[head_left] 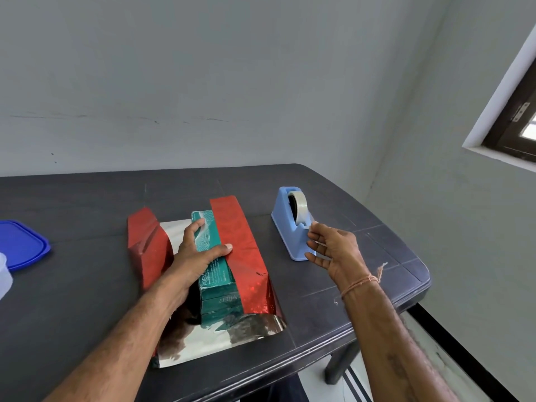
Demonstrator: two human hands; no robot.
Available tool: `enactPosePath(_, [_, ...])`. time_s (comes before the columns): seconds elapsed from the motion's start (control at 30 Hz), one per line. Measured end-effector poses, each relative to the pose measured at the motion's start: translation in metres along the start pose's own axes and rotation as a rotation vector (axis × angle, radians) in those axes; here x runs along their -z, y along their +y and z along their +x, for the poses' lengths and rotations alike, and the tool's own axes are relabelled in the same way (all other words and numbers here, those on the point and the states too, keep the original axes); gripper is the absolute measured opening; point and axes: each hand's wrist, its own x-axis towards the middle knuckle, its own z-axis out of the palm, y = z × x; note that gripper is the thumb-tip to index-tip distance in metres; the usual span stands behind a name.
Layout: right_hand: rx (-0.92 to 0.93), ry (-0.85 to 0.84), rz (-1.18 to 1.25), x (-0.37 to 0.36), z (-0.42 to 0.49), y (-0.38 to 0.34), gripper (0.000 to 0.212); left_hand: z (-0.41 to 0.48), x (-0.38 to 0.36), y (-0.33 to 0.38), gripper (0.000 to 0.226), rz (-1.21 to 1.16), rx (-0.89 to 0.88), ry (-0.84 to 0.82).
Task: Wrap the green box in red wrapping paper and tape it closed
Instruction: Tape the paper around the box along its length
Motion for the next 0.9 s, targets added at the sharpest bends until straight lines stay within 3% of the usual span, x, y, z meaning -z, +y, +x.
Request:
enactPosePath(0.33, [0.017, -0.004, -0.008, 0.003, 0.002, 0.017, 0.026, 0.001, 0.002, -0.001, 0.089, -0.001, 0.018, -0.013])
enactPosePath(0.47, [0.028, 0.002, 0.019, 0.002, 0.004, 0.021, 0.017, 0.001, 0.001, -0.001, 0.088, 0.005, 0.017, -0.009])
enactPosePath(0.73, [0.149, -0.009, 0.017, 0.004, 0.011, 0.038, 0.032, -0.002, 0.0, 0.001, 0.085, -0.004, 0.019, -0.008])
enactPosePath(0.9, [0.195, 0.02, -0.017, 0.003, 0.016, 0.045, 0.028, -0.003, 0.0, 0.003, 0.085, 0.008, 0.022, -0.013])
